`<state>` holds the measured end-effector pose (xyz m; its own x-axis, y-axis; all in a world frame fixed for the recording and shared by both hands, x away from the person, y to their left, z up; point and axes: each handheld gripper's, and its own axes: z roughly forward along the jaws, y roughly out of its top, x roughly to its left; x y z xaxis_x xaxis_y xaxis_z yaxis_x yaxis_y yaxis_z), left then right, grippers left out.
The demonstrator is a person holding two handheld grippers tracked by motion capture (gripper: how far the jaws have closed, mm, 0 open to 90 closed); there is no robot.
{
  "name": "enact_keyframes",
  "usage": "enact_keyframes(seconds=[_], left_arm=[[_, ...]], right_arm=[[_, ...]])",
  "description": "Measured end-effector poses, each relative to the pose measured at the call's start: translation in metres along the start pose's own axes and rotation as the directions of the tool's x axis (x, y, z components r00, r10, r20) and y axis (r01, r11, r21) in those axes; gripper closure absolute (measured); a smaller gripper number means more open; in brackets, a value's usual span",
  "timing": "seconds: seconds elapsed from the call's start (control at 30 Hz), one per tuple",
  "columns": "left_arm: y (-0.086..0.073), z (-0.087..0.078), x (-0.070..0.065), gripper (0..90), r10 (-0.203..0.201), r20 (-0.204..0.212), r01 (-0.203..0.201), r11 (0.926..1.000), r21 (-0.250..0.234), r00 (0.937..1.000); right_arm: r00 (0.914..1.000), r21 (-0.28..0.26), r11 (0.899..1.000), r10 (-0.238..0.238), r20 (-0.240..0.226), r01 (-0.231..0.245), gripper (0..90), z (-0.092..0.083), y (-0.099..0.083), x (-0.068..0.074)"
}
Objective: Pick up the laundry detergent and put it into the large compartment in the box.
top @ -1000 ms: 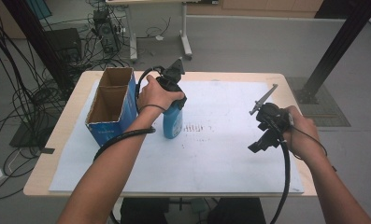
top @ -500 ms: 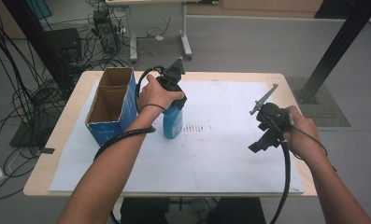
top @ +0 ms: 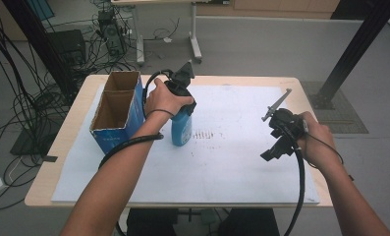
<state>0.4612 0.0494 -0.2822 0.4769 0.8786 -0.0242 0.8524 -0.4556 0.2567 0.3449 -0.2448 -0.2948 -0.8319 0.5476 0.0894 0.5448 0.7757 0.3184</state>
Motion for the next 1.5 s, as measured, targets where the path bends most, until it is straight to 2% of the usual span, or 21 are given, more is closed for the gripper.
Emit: enact_keyframes(seconds=[0.73,0.97,1.03,1.2,1.5], left_arm=[[0.001,0.0,0.0,37.6,0.002,-0.001,-0.002,1.0,0.007,1.0],[0.001,-0.001,-0.002,37.9,-0.009,-0.001,0.009,1.0,0.003,1.0],[0.001,-0.003,-0.002,37.9,0.0,0.002,0.0,0.9999,0.012,1.0],[0.002,-0.016,-0.003,37.9,-0.003,0.014,0.003,0.9999,-0.011,0.9999],[0.008,-0.056,-0.01,37.9,0.024,0.004,-0.023,0.999,-0.039,0.9997]], right_arm=[[1.0,0.005,1.0,-0.007,0.004,0.007,5.7,0.0,0.001,-0.001],[1.0,0.005,1.0,-0.006,0.008,0.006,5.7,0.0,0.002,-0.001],[1.0,0.002,1.0,-0.002,0.006,0.002,5.7,0.0,0.002,-0.001],[1.0,0.003,1.0,0.001,0.005,-0.001,5.8,0.0,0.002,-0.001],[0.9998,-0.002,1.0,-0.011,0.016,0.011,5.8,-0.004,0.004,0.001]])
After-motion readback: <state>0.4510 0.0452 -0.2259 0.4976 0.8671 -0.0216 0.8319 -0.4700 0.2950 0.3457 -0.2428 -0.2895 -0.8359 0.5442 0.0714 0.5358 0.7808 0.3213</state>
